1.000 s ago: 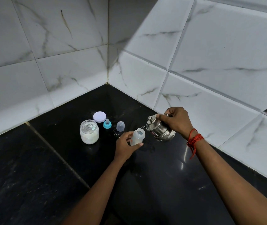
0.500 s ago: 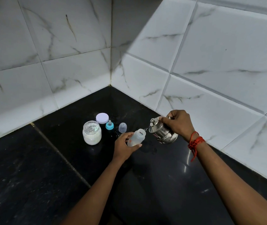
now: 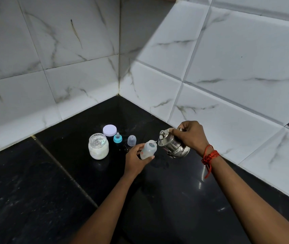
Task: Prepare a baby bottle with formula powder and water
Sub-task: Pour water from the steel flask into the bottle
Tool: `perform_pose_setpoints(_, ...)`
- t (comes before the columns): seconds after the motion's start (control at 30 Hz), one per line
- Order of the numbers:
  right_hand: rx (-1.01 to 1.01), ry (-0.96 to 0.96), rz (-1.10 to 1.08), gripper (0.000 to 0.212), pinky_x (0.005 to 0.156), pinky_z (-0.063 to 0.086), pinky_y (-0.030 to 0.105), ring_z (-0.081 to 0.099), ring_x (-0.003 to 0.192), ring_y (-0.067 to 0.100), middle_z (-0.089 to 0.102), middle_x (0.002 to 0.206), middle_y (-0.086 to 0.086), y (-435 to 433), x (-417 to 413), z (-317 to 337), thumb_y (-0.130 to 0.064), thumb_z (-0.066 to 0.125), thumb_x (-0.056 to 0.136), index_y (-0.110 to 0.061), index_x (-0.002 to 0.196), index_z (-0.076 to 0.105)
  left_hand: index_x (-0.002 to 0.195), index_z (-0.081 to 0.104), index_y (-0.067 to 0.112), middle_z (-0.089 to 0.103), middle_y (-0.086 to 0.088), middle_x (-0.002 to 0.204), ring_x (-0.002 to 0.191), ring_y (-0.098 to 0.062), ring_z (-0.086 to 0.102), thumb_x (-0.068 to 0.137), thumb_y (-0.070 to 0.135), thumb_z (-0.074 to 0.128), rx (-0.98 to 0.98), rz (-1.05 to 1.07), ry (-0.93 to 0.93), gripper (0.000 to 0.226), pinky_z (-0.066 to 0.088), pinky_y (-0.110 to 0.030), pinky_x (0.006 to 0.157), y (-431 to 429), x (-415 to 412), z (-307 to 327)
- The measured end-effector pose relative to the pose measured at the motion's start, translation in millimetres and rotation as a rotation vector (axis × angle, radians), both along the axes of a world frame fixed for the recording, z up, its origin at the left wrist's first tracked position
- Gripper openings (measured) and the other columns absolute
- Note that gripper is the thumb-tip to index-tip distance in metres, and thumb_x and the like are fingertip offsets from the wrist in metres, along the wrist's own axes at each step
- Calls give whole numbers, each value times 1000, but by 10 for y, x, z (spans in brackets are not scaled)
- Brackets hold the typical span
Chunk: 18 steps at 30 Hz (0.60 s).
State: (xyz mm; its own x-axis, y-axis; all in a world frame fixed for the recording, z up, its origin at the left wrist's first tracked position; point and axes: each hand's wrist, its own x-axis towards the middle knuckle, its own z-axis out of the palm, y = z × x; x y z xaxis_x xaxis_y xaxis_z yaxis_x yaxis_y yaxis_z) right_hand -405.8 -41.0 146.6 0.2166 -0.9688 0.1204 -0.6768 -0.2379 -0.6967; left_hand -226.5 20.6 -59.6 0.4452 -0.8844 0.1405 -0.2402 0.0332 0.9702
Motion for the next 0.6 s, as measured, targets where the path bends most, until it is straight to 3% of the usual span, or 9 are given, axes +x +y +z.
perform_pose_setpoints(0.2,-13,7,-7,36,56,45,23,56,55,10,64,59,2,-18,13,9,-34,83,79,-13,59,62,122,71,17,74,6,116,105,-9,71,69,23,95,0,-33,63,58,58,-22,88,-35,-106,1)
perform_pose_setpoints(0.6,-32,28,-20,36,55,43,23,54,54,10,60,56,0,-51,-15,-25,-31,82,80,-12,58,60,115,74,20,73,6,106,95,-9,70,64,31,97,23,-61,45,57,56,-18,79,27,-121,-69)
